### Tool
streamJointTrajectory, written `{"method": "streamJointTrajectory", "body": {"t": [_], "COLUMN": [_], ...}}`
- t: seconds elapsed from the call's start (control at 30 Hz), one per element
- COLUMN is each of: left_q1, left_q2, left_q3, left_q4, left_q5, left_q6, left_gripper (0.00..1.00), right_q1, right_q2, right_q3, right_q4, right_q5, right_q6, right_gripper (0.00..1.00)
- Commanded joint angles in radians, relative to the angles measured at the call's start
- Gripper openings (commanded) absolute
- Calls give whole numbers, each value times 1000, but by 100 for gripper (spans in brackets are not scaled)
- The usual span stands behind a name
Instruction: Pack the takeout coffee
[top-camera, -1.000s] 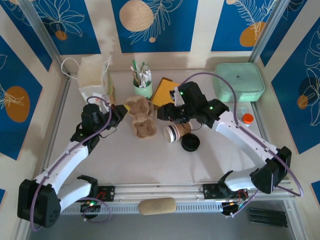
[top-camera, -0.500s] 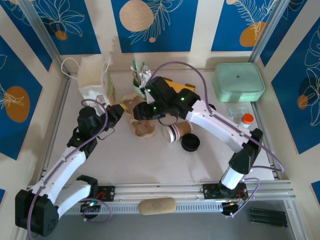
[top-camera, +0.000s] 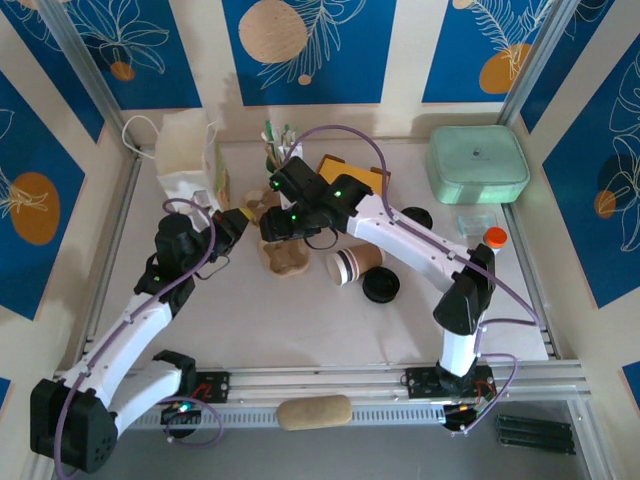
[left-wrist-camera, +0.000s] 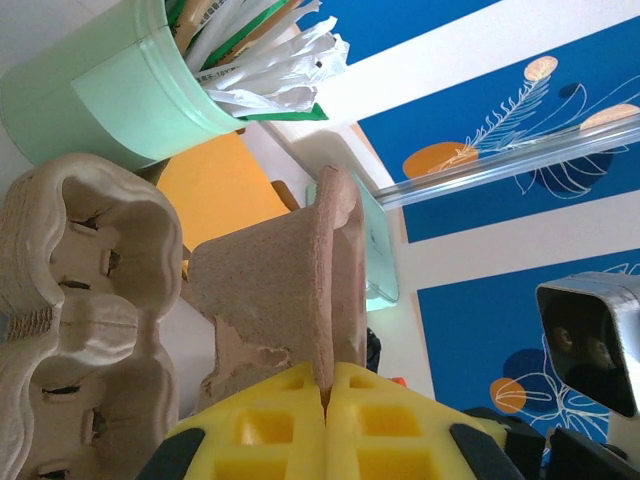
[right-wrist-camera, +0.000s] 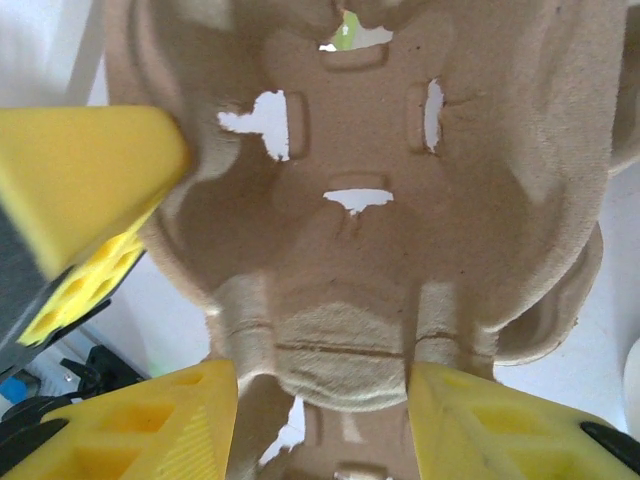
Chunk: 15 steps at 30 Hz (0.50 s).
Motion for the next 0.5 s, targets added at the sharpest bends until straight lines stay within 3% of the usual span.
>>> {"method": "streamJointTrajectory", "body": {"t": [0.0,0.27,0.47], "left_q1": [-8,-8,-8], "left_q2": [-9,-7,-7], "left_q3": [-7,-8,-6], "left_q4": [20,23,21], "left_q5": [-12,-10,-12], "left_q6": [-9,-13,-13], "left_gripper": [0,0,0], "right_q1": [1,4,8], "right_q2": [15,58,68], "right_q3": [36,63,61], "right_q4": [-21,-30,-24], "right_q5": [29,17,16], "right_q6": [-14,-19,-19], "right_gripper": [50,51,44]}}
